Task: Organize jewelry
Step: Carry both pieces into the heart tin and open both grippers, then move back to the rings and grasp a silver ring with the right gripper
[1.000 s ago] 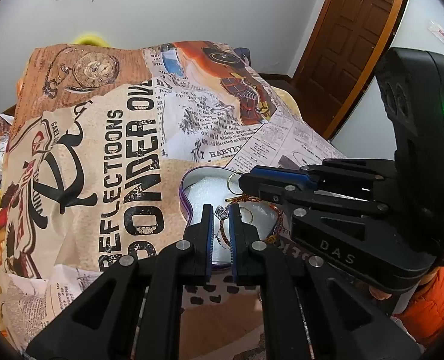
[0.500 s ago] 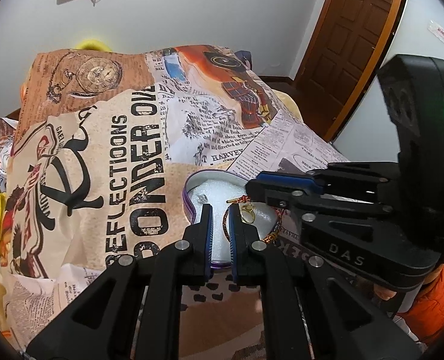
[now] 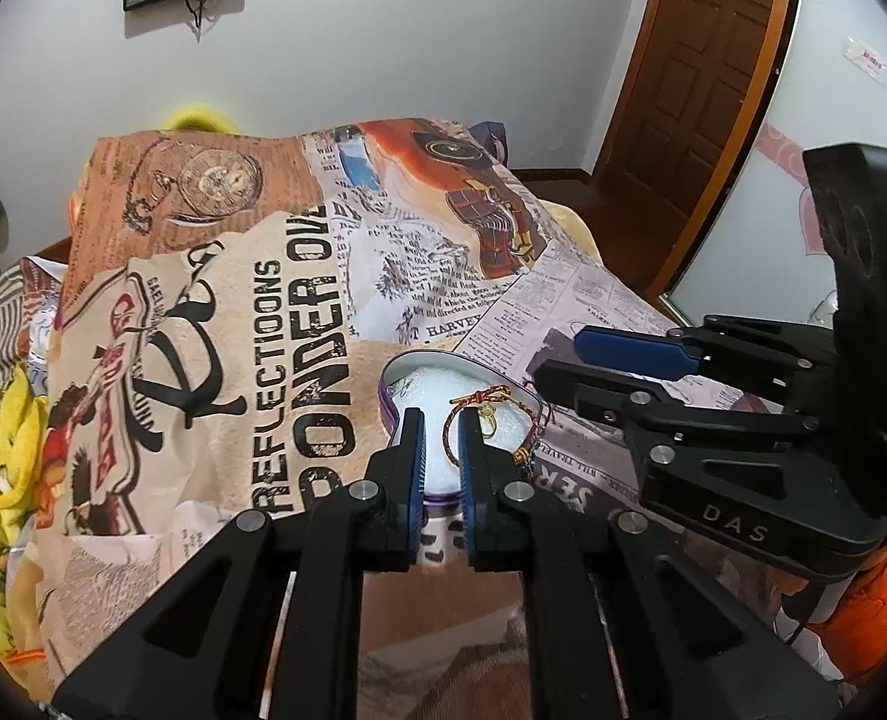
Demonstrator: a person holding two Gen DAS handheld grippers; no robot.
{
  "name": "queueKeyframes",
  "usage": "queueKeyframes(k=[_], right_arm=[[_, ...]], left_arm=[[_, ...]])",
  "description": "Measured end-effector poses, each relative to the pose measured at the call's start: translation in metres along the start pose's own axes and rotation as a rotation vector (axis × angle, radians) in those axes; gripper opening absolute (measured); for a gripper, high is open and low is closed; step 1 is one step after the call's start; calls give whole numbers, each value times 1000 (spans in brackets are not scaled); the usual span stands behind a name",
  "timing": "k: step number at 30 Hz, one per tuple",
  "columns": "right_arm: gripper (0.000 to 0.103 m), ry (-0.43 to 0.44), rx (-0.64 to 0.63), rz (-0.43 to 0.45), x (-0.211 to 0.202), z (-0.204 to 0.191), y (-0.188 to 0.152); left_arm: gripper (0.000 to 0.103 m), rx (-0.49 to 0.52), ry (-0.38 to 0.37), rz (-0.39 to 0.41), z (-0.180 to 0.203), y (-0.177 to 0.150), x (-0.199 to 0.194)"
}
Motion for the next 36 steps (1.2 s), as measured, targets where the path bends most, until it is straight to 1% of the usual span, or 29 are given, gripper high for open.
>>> queueKeyframes(k=[2, 4, 5, 12, 16, 24, 30, 36], right_arm=[[31, -16, -6, 5, -6, -3, -1], [40, -31, -10, 19, -14, -6, -3], [41, -36, -10, 26, -17, -7, -4], [41, -66, -11, 37, -37, -13, -14], [41, -77, 0, 26, -43, -14, -24], [41, -75, 26, -41, -39, -16, -57], [41, -40, 35, -118, -22, -26, -85], [41, -9, 8, -170, -8, -42, -104]], left_arm=[[20, 3, 5, 10, 1, -1, -8], [24, 6, 8, 21, 2, -3, -16], [24, 7, 9, 24, 2, -4, -19], [24, 3, 17, 28, 1, -15, -37], [24, 3, 21, 18, 1, -25, -44], [25, -5, 25, -26, 0, -51, -41], [25, -19, 23, -70, -2, -69, -32], [25, -32, 22, -117, -5, -87, -22]])
Point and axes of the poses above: each gripper's, at about its wrist camera, not at the fingertips, and x roughly the way its jaws point, z to its right, y to its top, the point moved 5 cm from there along x, roughly the way its jaws point, and after that the axes turned 11 degrees about -x, right-handed, at the moved point
